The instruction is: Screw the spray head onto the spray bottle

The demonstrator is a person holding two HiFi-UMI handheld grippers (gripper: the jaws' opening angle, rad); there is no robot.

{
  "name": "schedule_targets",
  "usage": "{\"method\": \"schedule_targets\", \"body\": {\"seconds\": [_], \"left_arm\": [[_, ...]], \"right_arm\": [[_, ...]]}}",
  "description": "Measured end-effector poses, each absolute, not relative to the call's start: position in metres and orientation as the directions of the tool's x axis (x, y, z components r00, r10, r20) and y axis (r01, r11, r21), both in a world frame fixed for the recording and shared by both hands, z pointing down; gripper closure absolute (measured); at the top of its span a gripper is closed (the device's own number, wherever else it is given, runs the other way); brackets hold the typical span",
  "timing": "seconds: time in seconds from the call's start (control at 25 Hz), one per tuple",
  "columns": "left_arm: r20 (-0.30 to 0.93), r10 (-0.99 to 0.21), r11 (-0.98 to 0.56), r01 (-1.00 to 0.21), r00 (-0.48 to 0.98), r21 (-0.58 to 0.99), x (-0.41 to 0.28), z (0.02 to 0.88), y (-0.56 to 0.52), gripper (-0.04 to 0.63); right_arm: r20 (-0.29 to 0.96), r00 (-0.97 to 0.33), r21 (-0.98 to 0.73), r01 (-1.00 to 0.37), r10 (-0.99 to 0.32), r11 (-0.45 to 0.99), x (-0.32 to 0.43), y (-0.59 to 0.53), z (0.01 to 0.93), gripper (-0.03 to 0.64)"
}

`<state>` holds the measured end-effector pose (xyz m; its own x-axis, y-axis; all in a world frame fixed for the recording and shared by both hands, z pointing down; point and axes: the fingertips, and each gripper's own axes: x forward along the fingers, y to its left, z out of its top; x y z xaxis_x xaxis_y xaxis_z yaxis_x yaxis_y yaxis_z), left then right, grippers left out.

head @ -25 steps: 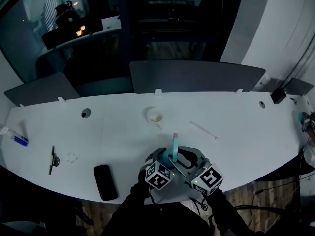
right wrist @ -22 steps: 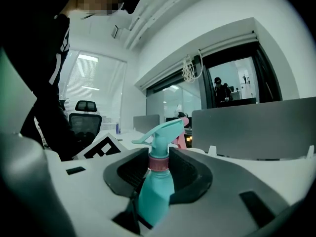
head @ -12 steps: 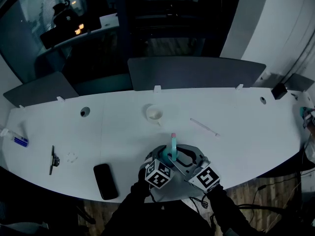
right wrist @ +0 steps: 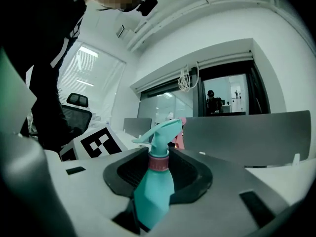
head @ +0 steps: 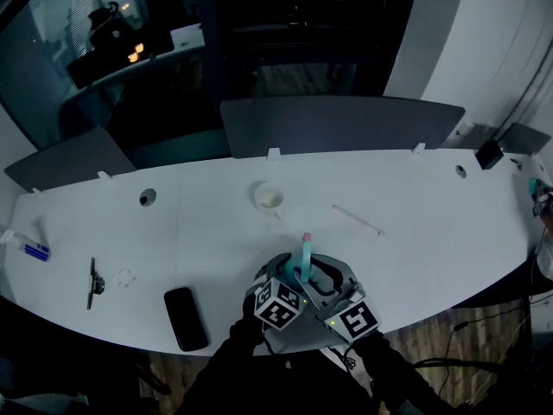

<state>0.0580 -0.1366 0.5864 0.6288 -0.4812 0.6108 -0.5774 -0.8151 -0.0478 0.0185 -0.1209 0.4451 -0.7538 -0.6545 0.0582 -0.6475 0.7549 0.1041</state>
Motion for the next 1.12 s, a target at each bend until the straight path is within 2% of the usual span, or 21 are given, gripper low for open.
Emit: {"method": "schedule_targets", "body": {"seconds": [0.24,0.44,0.6,0.72,0.8,0.88,0.96,1.12], "left_arm": [[0.586,-0.456,-0.837,-0.546,0.669,-0.029,0.058,0.584,-0.133,0.170],[0.461,-0.327,-0.920,-0.390,0.825,0.045,0.052,0.563,-0.116,0.144],[0.424,-0.206,-0.968,-0.246,0.882,0.042,0.050,0.553,-0.112,0.135],[0.441,-0.128,-0.986,-0.162,0.888,0.039,0.053,0.557,-0.112,0.135],[0.454,-0.123,-0.990,-0.138,0.883,0.001,0.052,0.561,-0.114,0.201],[0.452,-0.140,-0.989,-0.149,0.881,-0.016,0.052,0.560,-0.117,0.204],[0.446,-0.200,-0.977,-0.210,0.872,-0.026,0.052,0.560,-0.120,0.206],[0.455,-0.436,-0.878,-0.479,0.776,-0.024,0.045,0.561,-0.126,0.207]], "right_arm": [[0.055,-0.764,0.099,-0.636,-0.643,0.765,0.019,-0.120,0.445,0.491],[0.055,-0.788,0.099,-0.607,-0.613,0.789,0.018,-0.117,0.444,0.491],[0.072,-0.819,0.093,-0.563,-0.569,0.821,0.017,-0.115,0.444,0.491],[0.077,-0.836,0.089,-0.538,-0.544,0.838,0.017,-0.115,0.444,0.491],[0.083,-0.839,0.087,-0.531,-0.537,0.843,0.017,-0.115,0.444,0.491],[0.090,-0.835,0.095,-0.536,-0.543,0.839,0.018,-0.116,0.445,0.491],[0.091,-0.817,0.117,-0.559,-0.569,0.821,0.019,-0.117,0.447,0.491],[0.056,-0.754,0.120,-0.646,-0.655,0.754,0.017,-0.118,0.447,0.491]]}}
